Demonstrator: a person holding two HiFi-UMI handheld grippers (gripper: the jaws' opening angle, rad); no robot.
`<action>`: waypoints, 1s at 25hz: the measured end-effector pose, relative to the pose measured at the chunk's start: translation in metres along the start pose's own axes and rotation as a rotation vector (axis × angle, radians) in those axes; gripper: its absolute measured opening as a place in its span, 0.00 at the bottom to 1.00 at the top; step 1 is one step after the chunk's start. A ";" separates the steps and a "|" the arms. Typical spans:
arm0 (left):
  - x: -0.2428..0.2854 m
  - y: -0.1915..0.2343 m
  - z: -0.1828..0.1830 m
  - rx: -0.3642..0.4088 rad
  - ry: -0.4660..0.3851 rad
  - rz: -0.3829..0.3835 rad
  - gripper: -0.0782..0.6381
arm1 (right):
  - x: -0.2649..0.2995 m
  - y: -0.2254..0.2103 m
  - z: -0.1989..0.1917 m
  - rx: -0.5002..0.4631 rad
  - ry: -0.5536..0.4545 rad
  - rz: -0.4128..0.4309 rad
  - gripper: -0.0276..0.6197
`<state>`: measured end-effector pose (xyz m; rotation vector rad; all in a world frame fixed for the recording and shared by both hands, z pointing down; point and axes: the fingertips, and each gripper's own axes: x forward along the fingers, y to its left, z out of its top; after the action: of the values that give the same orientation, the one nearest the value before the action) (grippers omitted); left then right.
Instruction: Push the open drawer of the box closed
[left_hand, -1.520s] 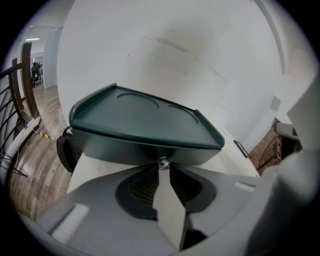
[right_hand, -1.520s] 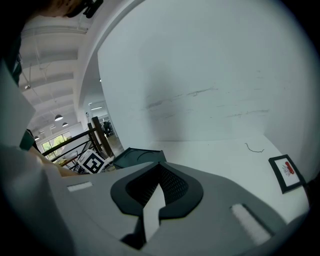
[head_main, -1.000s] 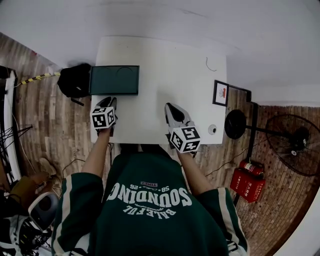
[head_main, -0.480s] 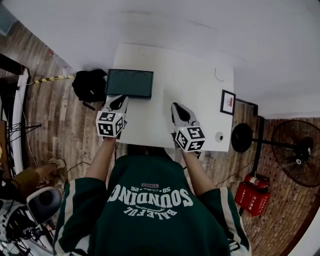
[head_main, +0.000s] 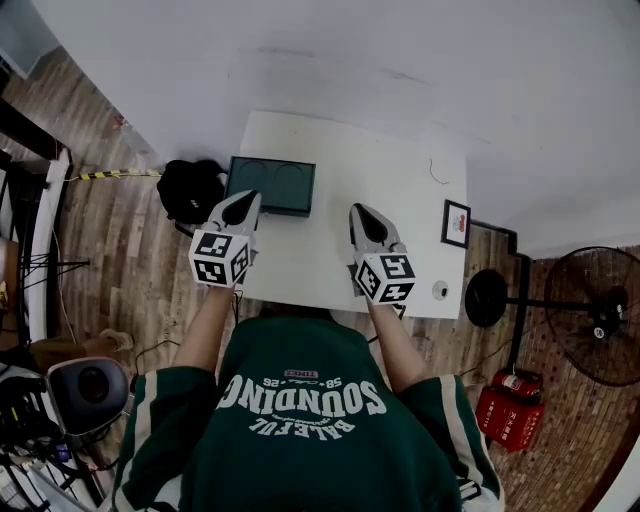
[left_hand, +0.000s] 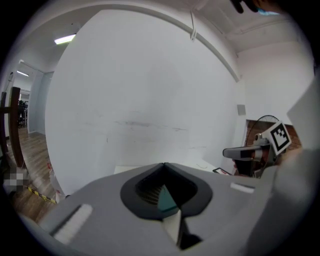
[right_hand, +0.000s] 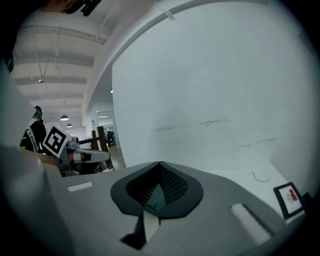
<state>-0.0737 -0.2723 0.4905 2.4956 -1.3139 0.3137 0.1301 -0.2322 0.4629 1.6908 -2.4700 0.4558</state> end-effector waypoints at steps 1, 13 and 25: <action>-0.002 0.000 0.005 0.004 -0.008 0.003 0.18 | -0.001 0.000 0.002 -0.004 -0.006 -0.001 0.05; -0.003 -0.008 0.011 0.022 -0.034 -0.005 0.18 | -0.005 -0.002 0.010 -0.062 -0.051 0.001 0.05; -0.007 -0.011 0.002 0.013 -0.011 0.005 0.18 | -0.009 -0.002 0.006 -0.054 -0.042 0.012 0.05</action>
<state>-0.0683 -0.2616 0.4847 2.5092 -1.3270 0.3109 0.1355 -0.2270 0.4555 1.6828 -2.4987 0.3550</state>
